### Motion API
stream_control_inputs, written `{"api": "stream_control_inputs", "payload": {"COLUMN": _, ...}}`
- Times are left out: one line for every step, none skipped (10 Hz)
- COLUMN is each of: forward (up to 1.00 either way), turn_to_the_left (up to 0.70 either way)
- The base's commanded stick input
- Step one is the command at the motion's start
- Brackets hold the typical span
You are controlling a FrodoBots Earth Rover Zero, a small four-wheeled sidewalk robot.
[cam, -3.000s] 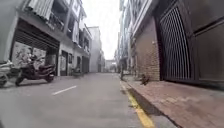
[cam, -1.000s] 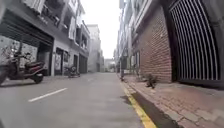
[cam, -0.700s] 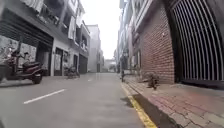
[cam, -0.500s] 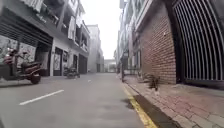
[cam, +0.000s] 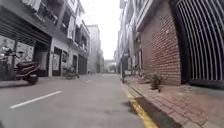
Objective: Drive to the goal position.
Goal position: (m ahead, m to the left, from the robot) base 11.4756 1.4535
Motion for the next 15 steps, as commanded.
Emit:
{"api": "stream_control_inputs", "payload": {"forward": 0.46, "turn_to_the_left": 0.0}}
{"api": "stream_control_inputs", "payload": {"forward": 0.46, "turn_to_the_left": 0.0}}
{"api": "stream_control_inputs", "payload": {"forward": 0.46, "turn_to_the_left": 0.0}}
{"api": "stream_control_inputs", "payload": {"forward": 0.46, "turn_to_the_left": 0.0}}
{"api": "stream_control_inputs", "payload": {"forward": 0.46, "turn_to_the_left": 0.0}}
{"api": "stream_control_inputs", "payload": {"forward": 0.46, "turn_to_the_left": 0.0}}
{"api": "stream_control_inputs", "payload": {"forward": 0.46, "turn_to_the_left": 0.0}}
{"api": "stream_control_inputs", "payload": {"forward": 0.46, "turn_to_the_left": 0.0}}
{"api": "stream_control_inputs", "payload": {"forward": 0.46, "turn_to_the_left": 0.0}}
{"api": "stream_control_inputs", "payload": {"forward": 0.46, "turn_to_the_left": 0.0}}
{"api": "stream_control_inputs", "payload": {"forward": 0.46, "turn_to_the_left": 0.0}}
{"api": "stream_control_inputs", "payload": {"forward": 0.46, "turn_to_the_left": 0.0}}
{"api": "stream_control_inputs", "payload": {"forward": 0.46, "turn_to_the_left": 0.0}}
{"api": "stream_control_inputs", "payload": {"forward": 0.46, "turn_to_the_left": 0.0}}
{"api": "stream_control_inputs", "payload": {"forward": 0.46, "turn_to_the_left": 0.0}}
